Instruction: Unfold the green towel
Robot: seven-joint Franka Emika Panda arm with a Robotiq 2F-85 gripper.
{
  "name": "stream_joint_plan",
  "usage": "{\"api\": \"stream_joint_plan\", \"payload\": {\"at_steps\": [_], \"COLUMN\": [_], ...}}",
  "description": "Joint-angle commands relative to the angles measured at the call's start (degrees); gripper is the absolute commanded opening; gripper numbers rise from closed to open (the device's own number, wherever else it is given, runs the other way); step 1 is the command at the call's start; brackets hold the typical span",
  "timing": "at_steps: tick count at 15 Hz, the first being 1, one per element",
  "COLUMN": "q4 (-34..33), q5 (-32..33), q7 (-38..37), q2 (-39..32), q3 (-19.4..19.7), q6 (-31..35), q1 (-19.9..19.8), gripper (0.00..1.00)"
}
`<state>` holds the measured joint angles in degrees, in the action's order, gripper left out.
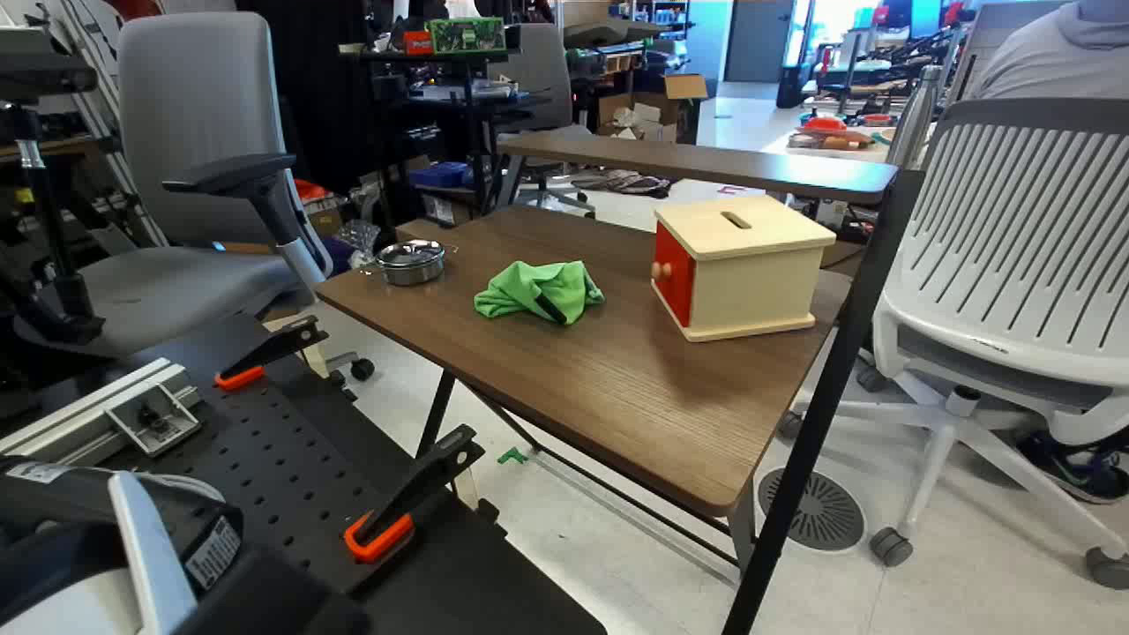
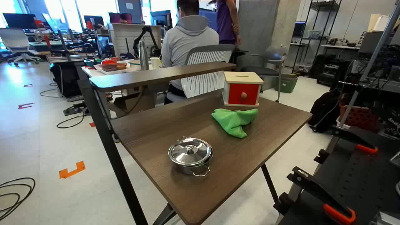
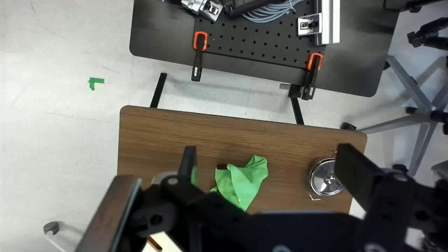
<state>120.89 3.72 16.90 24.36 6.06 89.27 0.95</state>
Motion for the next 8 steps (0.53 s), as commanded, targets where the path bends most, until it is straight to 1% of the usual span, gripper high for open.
{"api": "stream_joint_plan", "payload": {"at_steps": [1, 6, 8], "q4": [-0.1, -0.1, 2.5], "q5": [-0.1, -0.1, -2.8], "q7": [0.1, 0.1, -2.0], "q2": [-0.1, -0.1, -0.2], "q3": [-0.3, -0.3, -0.2], "q6": [-0.1, -0.1, 6.1], "q1": [-0.4, -0.4, -0.2], "gripper": [1.00, 1.00, 1.00]}}
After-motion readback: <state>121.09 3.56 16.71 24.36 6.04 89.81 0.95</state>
